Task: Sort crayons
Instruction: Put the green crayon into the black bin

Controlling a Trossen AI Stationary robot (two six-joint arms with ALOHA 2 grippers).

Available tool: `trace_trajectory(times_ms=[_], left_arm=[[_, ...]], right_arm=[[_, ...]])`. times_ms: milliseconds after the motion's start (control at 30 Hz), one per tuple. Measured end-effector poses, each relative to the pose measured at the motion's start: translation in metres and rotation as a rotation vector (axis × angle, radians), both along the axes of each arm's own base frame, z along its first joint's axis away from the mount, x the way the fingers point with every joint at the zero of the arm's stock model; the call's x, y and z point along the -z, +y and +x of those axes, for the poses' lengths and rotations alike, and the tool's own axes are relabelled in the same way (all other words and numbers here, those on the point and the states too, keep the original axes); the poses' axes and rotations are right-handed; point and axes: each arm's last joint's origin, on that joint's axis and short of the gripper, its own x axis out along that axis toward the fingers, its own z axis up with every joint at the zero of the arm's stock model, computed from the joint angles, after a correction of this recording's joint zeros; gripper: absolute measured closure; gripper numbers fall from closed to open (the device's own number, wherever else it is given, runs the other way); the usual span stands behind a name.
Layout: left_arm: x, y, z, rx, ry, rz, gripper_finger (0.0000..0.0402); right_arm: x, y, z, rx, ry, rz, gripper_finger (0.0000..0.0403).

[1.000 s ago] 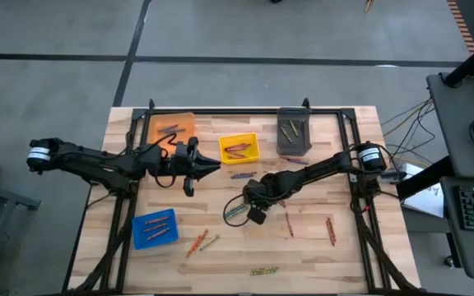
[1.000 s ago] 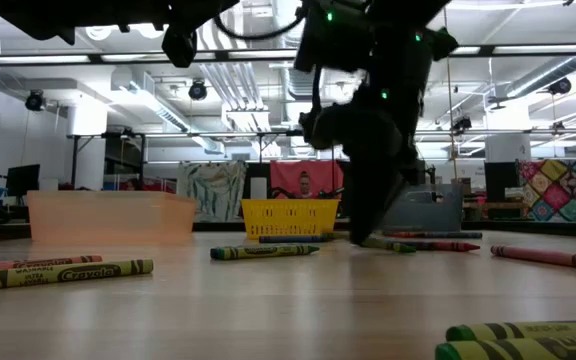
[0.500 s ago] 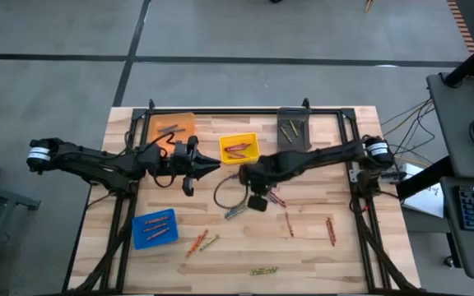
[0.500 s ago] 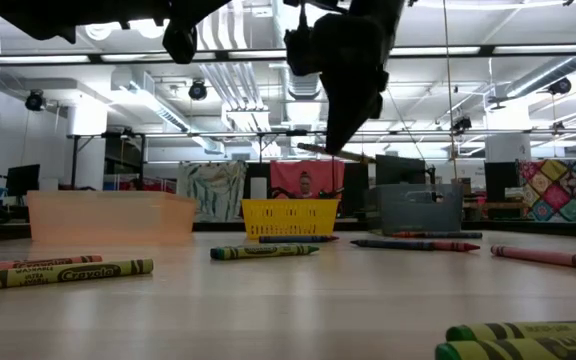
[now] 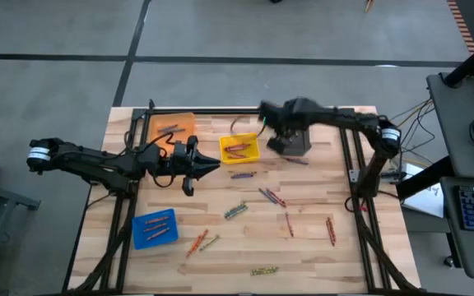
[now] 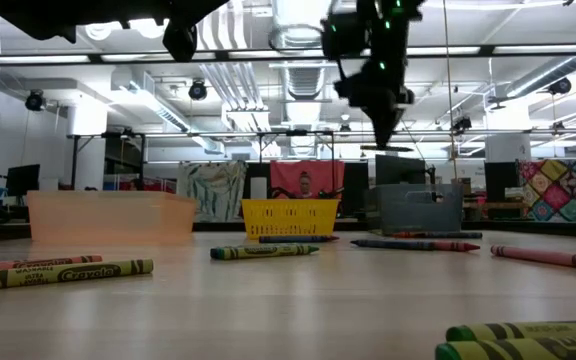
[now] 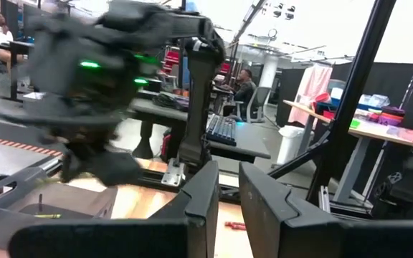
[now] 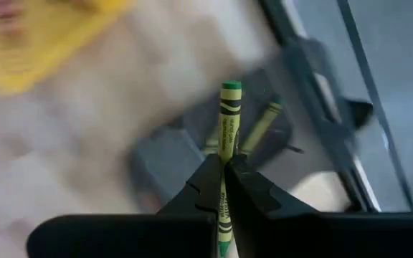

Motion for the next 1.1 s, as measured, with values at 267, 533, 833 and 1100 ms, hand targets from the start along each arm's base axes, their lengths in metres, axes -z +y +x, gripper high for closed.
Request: trace_trajectory(times_ms=[267,533,833,1100], left_arm=[[0.000,0.001,0.000,-0.029,-0.004,0.016,0.0362],[0.000,0.003,0.000,-0.064,-0.003,0.033,0.0362],[-0.001,0.004,0.000,-0.071,-0.004,0.033,0.0362],[-0.001,0.006,0.000,-0.107,-0.003,0.029,0.0362]], right_arm=[[0.020,-0.088,-0.056,0.205,-0.036,0.058,0.0394],[0.053,-0.115,-0.081,0.276,-0.181,0.166,0.0394],[0.073,-0.112,-0.082,0.386,-0.219,0.191,0.0394],[0.084,-0.108,-0.065,0.368,-0.248,0.202,0.0394]])
